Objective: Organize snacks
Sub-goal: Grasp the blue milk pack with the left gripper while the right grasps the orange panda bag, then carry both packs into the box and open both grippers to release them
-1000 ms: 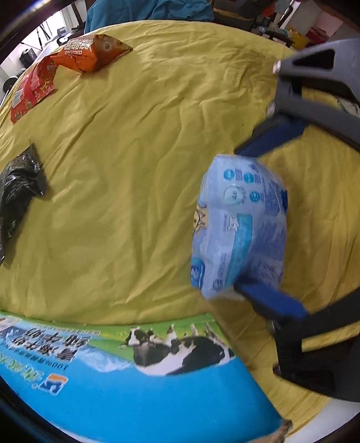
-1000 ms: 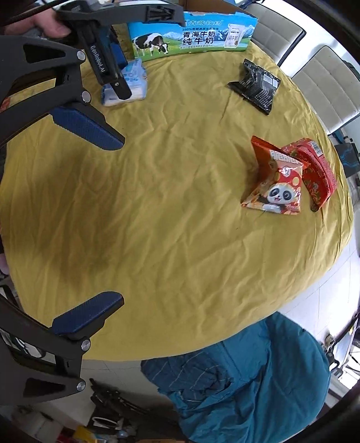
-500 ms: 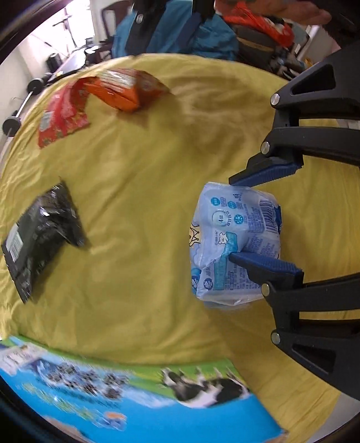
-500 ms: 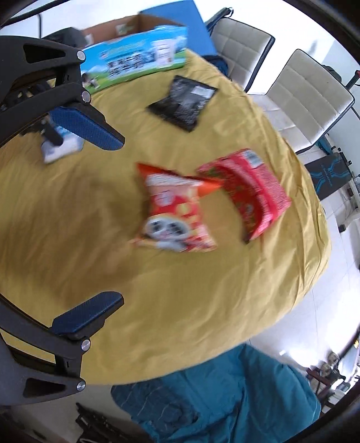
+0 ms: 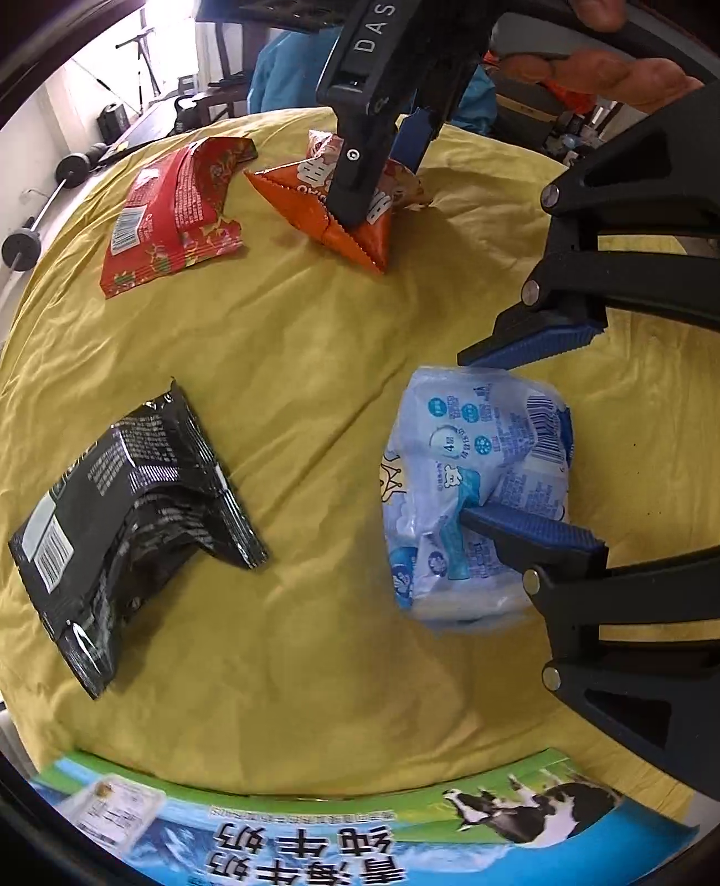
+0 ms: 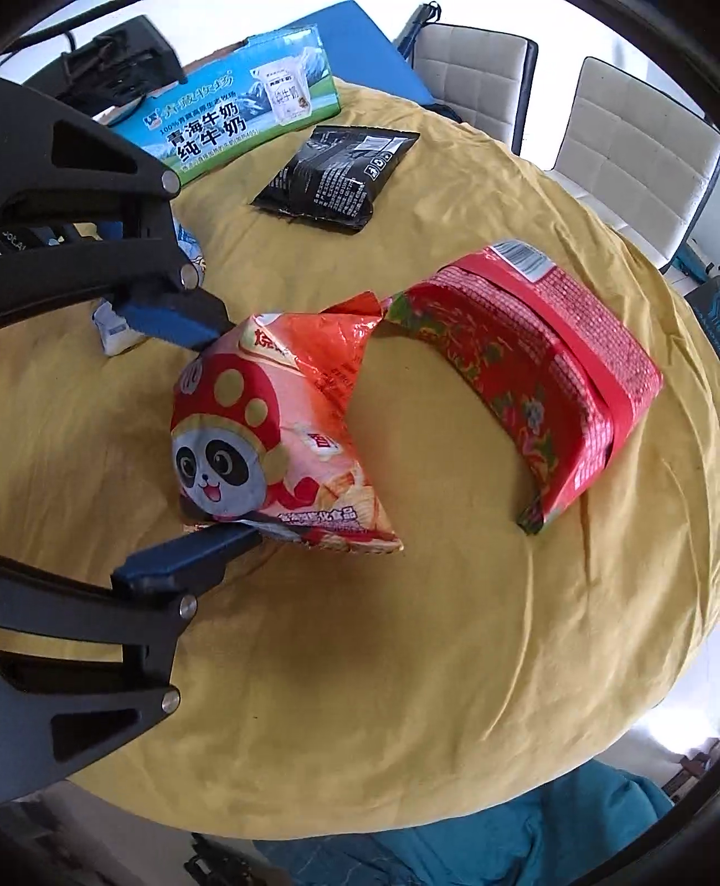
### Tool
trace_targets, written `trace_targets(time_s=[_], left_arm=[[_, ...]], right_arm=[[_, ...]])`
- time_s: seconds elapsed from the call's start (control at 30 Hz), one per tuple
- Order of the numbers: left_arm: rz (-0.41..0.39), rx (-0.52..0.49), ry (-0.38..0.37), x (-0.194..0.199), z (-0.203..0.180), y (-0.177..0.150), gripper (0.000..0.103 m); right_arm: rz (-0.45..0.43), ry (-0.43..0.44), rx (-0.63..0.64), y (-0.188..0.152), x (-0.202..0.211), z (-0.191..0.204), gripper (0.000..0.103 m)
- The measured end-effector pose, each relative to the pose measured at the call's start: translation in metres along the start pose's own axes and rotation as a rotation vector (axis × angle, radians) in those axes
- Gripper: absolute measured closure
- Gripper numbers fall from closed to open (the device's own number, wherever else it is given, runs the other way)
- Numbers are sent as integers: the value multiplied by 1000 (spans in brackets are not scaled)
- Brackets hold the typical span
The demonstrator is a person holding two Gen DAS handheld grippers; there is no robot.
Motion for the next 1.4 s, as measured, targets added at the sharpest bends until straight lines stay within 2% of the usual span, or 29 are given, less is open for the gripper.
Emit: trace_targets(time_s=[0.13, 0.27, 0.43, 0.6, 0.7, 0.77, 0.83, 0.9, 0.97, 1.03, 1.07, 1.2, 1.3, 1.4], left_arm=[[-10, -20, 18, 0, -9, 0, 58], [-41, -48, 37, -5, -30, 4, 68], [-88, -46, 22, 14, -23, 6, 73], [-121, -38, -24, 39, -18, 2, 76], [-152, -54, -16, 55, -12, 3, 77], [-153, -48, -32, 61, -12, 0, 84], [-156, -39, -53, 69, -8, 2, 87], [-176, -56, -39, 75, -5, 4, 90], [-161, -73, -30, 71, -4, 2, 89], [-125, -45, -76, 59, -2, 2, 88], [-113, -37, -92, 55, -1, 1, 82], [-29, -24, -63, 28, 14, 4, 81], [-21, 20, -69, 23, 27, 8, 73], [-19, 13, -53, 19, 31, 9, 70]], right_arm=[[-13, -41, 25, -4, -4, 8, 47], [-47, -96, 72, -9, 1, 19, 50], [-103, -110, 104, -18, 18, 29, 50], [-135, -108, 116, -34, 33, 20, 50], [-149, -97, 129, -47, 41, 18, 50], [-162, -105, 144, -54, 46, 19, 50], [-164, -94, 155, -63, 49, 22, 50], [-181, -97, 176, -72, 57, 27, 50], [-198, -120, 206, -79, 62, 28, 50], [-212, -143, 224, -81, 63, 31, 50], [-207, -141, 229, -82, 62, 31, 50], [-183, -129, 217, -82, 54, 30, 50], [-182, -125, 208, -81, 54, 28, 50], [-176, -123, 208, -81, 50, 27, 50]])
Point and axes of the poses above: each gripper's, at about its wrist camera, not at the fingertips, and x roughly against the way its jaws point, z to its left, y to its top, the point moved 10 cm from there along -x, roughly the way its jaws point, and after that the axes turned 2 degrees about x, right-handed, at the moved point
